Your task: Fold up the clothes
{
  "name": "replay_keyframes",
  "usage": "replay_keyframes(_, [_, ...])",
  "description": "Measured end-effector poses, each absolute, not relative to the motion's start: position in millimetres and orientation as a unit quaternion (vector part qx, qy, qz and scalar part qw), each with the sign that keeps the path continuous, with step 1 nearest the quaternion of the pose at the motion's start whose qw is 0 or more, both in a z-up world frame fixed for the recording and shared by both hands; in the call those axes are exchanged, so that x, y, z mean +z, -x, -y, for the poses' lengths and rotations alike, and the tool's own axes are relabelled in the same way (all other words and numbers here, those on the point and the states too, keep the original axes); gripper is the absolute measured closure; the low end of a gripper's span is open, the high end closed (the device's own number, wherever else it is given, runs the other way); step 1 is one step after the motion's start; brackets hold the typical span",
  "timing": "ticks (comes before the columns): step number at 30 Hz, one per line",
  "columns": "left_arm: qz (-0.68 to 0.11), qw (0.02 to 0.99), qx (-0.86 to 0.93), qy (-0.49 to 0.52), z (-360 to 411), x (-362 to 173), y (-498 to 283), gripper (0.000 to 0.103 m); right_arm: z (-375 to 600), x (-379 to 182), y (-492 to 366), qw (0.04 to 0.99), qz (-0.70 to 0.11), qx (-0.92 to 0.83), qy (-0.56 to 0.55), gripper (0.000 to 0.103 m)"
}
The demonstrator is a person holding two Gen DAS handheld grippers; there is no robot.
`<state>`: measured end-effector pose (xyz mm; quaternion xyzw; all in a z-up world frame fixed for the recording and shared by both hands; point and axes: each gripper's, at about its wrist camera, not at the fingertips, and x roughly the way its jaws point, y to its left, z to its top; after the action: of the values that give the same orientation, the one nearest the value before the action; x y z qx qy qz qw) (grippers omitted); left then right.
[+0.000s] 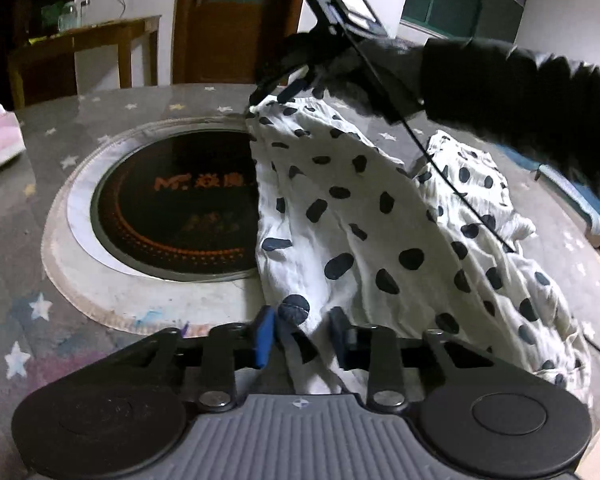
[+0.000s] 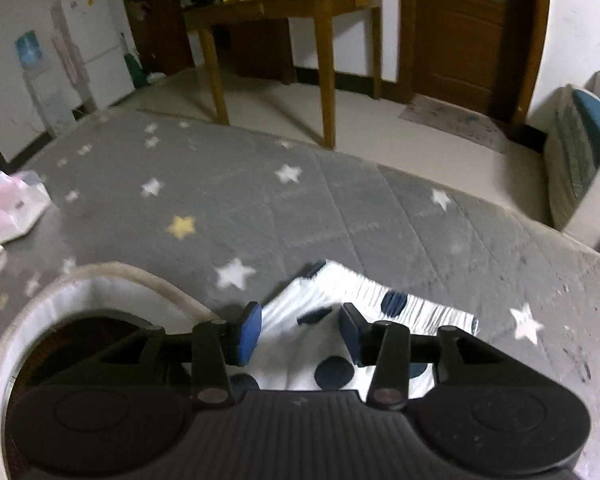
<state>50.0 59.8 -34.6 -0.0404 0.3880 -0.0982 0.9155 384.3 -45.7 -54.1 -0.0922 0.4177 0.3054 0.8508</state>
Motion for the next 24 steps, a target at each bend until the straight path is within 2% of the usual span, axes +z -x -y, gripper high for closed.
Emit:
replay_keyframes(4, [-0.386,0.917,-0.09,0.036,-58.9,-34.5,-46.5,0.087,79.0,-32.1,-367.1,0.861,-0.405,0.293,0.094,0.057])
replay_keyframes(7, [-0.39,0.916,-0.088,0.044,-61.3,-34.4,-46.9,0.091,112.4,-16.9,-352.1,0.869,-0.4,0.275,0.098,0.055])
replay_keyframes(17, [-0.404,0.912,-0.059,0.029,-64.1,-29.0,-33.8,0.094,277.0,-40.9,-296.1,0.883,-0.44,0.15,0.063,0.052])
replay_keyframes(24, [-0.413,0.91,-0.032,0.013,-61.0,-25.3,-30.9,0.092,320.6,-67.7,-292.5,0.889,-0.441,0.109,0.05,0.05])
